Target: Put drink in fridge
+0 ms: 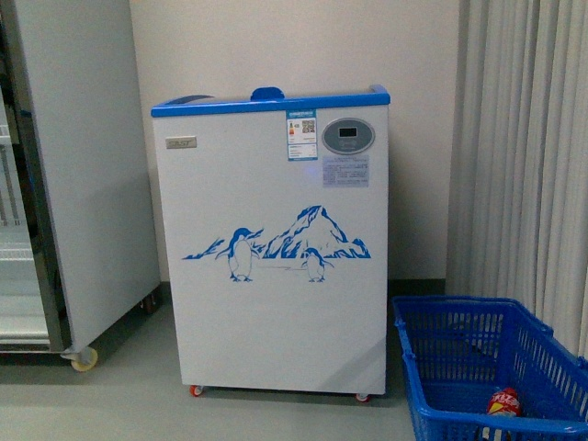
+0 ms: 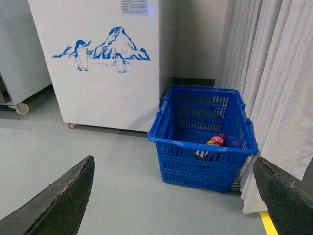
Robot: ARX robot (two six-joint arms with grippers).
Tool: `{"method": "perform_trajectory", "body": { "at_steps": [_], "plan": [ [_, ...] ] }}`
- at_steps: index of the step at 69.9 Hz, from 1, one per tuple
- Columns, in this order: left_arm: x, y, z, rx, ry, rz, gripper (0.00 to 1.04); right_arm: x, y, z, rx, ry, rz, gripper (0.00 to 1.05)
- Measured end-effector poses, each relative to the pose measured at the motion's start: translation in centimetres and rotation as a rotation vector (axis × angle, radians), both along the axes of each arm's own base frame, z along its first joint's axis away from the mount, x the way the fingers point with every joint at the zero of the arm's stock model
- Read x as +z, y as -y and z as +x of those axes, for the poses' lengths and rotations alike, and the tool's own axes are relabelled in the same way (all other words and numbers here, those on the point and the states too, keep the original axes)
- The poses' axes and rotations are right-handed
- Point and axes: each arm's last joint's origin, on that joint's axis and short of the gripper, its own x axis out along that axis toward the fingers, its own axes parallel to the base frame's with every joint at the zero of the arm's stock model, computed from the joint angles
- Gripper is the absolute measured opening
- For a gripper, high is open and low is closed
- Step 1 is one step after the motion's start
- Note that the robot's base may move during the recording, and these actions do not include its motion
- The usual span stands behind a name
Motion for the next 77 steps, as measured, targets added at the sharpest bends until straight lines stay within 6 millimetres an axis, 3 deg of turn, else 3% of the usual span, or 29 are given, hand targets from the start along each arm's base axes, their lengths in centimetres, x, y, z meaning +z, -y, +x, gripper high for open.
{"method": "perform_trajectory", "body": {
  "at_steps": [77],
  "plan": [
    [0.00,0.00,0.00,0.000,0.000,0.000,0.97,0.00,0.00,0.00,0.000,0.000,0.000,0.97]
  ]
}}
